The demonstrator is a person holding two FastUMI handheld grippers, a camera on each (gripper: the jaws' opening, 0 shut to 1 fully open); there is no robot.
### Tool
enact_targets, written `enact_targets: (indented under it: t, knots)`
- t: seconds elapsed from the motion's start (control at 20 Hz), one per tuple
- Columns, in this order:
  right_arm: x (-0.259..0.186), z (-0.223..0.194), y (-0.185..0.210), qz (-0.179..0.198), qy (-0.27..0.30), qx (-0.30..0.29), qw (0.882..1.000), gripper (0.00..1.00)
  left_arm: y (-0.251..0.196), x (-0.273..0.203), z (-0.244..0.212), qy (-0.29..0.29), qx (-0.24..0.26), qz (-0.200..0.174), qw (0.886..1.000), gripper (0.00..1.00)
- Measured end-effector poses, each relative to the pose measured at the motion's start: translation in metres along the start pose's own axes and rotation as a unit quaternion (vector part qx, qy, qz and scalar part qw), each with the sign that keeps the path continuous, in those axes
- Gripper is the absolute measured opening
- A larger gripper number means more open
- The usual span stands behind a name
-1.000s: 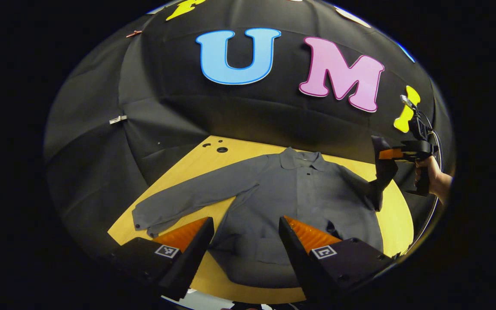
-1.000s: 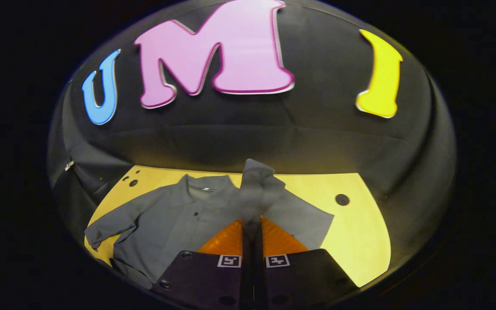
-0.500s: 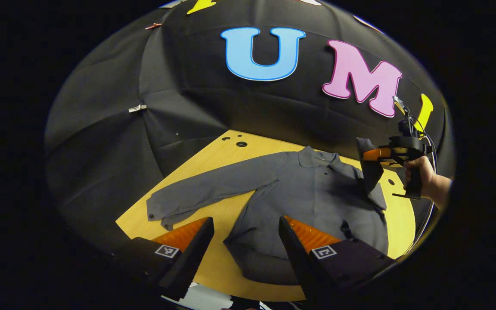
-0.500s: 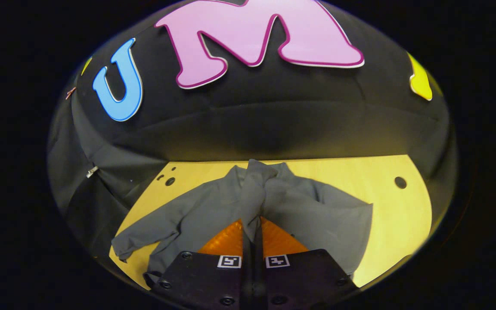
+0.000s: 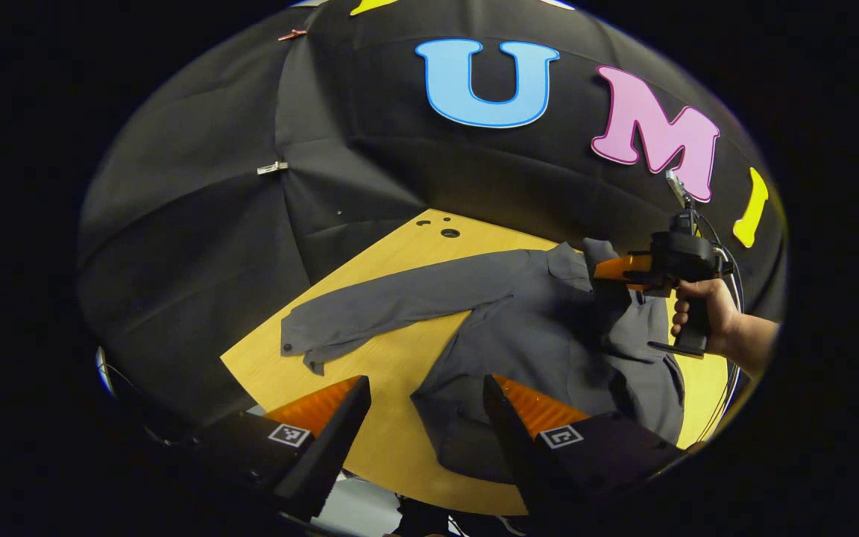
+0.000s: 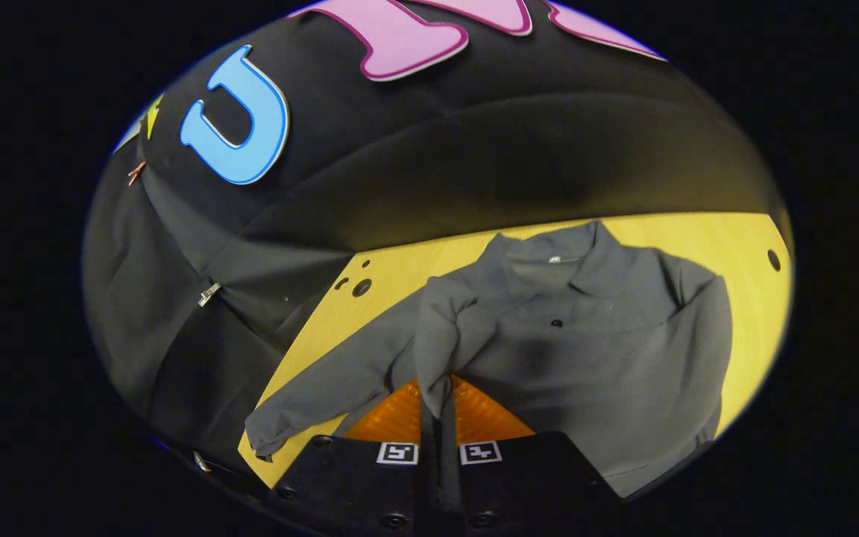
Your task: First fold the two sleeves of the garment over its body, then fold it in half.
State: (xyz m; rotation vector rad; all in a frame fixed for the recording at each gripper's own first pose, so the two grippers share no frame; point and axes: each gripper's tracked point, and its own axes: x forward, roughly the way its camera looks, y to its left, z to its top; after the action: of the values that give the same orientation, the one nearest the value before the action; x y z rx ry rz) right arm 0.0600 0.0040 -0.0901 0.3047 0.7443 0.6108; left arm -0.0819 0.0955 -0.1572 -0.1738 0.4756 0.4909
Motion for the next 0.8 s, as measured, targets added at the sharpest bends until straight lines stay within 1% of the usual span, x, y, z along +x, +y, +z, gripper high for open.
enact_targets:
  t: [0.15,0.3,0.35,0.4,0.5,0.6,0.65,0.7,0.75,0.8]
  knots:
    - [0.014,-0.010,0.000,0.004,0.012,0.023,1.000,0.07,0.001,-0.004,-0.009,0.007,0.001,0.012,1.000,0.96]
    - [0.021,-0.018,0.003,0.011,0.019,0.032,0.999,0.10,-0.002,-0.006,-0.018,0.027,0.001,0.019,0.999,0.96]
    - [0.025,-0.022,0.006,0.020,0.020,0.033,0.999,0.13,-0.004,-0.006,-0.020,0.035,-0.001,0.020,0.999,0.96]
    - [0.022,-0.025,0.011,0.027,0.020,0.032,0.999,0.19,-0.006,-0.007,-0.019,0.040,-0.004,0.021,0.999,0.96]
    - [0.018,-0.035,0.022,0.046,0.024,0.017,0.999,0.47,-0.007,-0.006,-0.015,0.041,-0.008,0.022,0.999,0.96]
    - [0.006,-0.043,0.026,0.051,0.029,-0.008,0.998,0.75,-0.007,-0.002,-0.007,0.037,-0.017,0.026,0.999,0.96]
    - [-0.002,-0.042,0.024,0.048,0.022,-0.017,0.998,0.96,-0.006,0.001,-0.003,0.036,-0.020,0.030,0.999,0.96]
    - [-0.010,-0.041,0.021,0.043,0.013,-0.025,0.999,0.84,-0.005,0.004,-0.001,0.036,-0.022,0.033,0.999,0.96]
    - [-0.020,-0.040,0.018,0.035,0.007,-0.032,0.999,0.99,-0.004,0.007,0.002,0.035,-0.022,0.035,0.999,0.96]
    - [-0.033,-0.037,0.011,0.024,-0.001,-0.038,0.999,0.99,-0.002,0.009,0.003,0.032,-0.022,0.037,0.999,0.96]
